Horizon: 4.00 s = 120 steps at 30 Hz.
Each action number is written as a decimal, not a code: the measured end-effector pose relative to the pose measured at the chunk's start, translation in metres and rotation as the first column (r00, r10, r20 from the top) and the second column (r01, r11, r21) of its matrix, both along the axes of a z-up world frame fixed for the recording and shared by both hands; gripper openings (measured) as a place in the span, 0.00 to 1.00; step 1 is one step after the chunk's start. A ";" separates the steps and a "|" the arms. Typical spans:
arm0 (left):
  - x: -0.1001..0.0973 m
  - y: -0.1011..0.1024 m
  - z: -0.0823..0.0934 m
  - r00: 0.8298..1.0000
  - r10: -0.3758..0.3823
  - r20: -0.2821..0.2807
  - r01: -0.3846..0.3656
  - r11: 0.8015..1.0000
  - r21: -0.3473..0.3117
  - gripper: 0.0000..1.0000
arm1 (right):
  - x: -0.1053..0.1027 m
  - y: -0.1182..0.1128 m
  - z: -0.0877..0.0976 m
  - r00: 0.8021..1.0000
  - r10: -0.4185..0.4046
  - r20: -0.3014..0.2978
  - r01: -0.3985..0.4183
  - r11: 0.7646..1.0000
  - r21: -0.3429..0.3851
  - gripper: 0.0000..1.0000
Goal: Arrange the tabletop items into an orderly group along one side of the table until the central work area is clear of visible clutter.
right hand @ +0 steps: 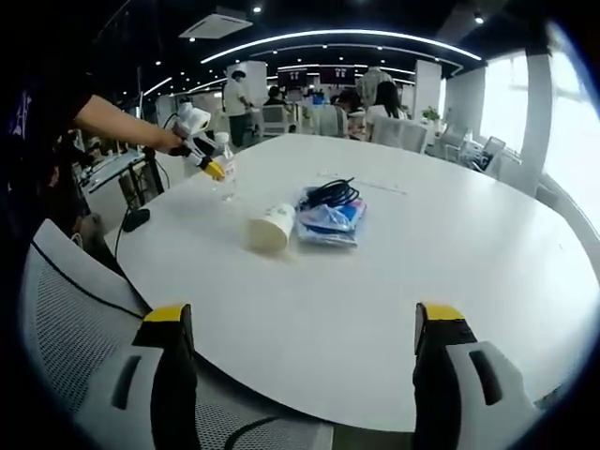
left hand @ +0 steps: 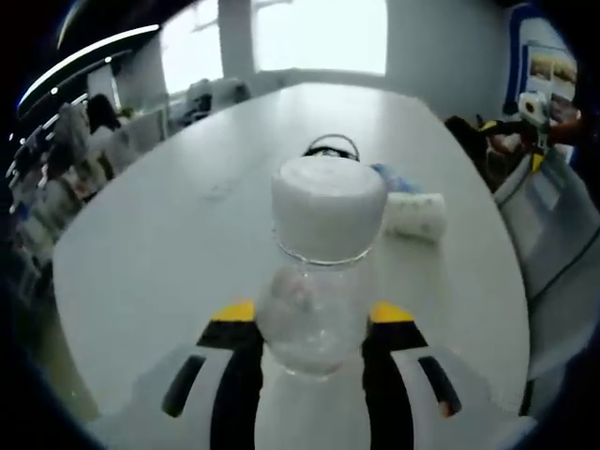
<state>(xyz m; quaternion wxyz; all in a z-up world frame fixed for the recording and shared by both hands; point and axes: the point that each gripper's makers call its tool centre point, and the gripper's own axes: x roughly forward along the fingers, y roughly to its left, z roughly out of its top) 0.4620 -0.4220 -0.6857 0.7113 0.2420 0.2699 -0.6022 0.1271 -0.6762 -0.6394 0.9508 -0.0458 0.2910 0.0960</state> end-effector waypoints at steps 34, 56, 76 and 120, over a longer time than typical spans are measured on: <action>0.002 0.030 -0.008 0.992 -0.126 -0.007 0.126 0.986 0.113 0.43 | -0.009 0.000 -0.013 0.999 0.008 -0.035 -0.009 1.000 -0.020 0.95; -0.002 0.034 0.052 0.999 -0.001 0.049 0.001 1.000 -0.010 0.62 | -0.006 -0.002 -0.007 1.000 0.007 -0.014 -0.007 1.000 -0.023 0.96; -0.016 0.029 0.095 0.973 0.137 0.185 -0.130 0.990 -0.049 0.75 | -0.002 -0.002 -0.006 1.000 0.023 -0.011 -0.023 0.999 -0.024 0.98; -0.125 -0.088 0.061 0.983 0.045 0.176 -0.035 0.998 -0.058 1.00 | 0.000 -0.007 -0.012 0.999 -0.012 -0.029 0.011 0.999 -0.040 0.97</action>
